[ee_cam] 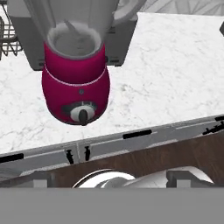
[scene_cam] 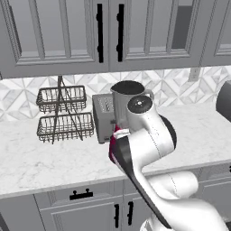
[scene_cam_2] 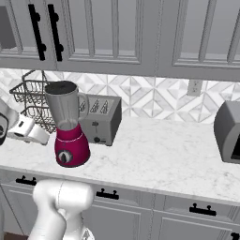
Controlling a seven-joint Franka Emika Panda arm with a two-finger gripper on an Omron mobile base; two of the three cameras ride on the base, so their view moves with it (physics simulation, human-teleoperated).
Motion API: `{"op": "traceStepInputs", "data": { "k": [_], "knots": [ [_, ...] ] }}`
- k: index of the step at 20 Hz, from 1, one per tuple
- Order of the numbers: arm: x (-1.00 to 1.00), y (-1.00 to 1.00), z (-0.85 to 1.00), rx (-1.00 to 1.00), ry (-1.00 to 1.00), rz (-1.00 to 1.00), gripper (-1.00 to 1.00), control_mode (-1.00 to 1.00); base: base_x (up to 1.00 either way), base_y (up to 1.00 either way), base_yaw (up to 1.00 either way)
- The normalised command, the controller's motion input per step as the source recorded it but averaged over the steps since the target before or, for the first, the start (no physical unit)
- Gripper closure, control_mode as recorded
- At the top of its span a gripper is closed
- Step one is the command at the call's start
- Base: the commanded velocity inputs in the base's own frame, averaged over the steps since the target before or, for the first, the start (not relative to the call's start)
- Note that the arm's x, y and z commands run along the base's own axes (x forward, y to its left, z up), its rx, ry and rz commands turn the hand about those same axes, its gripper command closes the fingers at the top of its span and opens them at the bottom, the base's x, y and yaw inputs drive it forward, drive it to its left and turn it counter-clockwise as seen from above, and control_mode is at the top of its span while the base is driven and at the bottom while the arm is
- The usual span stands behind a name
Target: Close the lid blender by securely placing the lid on top.
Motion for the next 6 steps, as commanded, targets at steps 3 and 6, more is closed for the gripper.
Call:
{"op": "traceStepInputs", "data": {
  "k": [3,6],
  "knots": [
    [0.0,0.0,0.0,0.0,0.0,0.0,-1.0,-1.0,0.0,0.0,0.0],
    [0.0,0.0,0.0,0.0,0.0,0.0,-1.0,-1.0,0.0,0.0,0.0]
  ]
}}
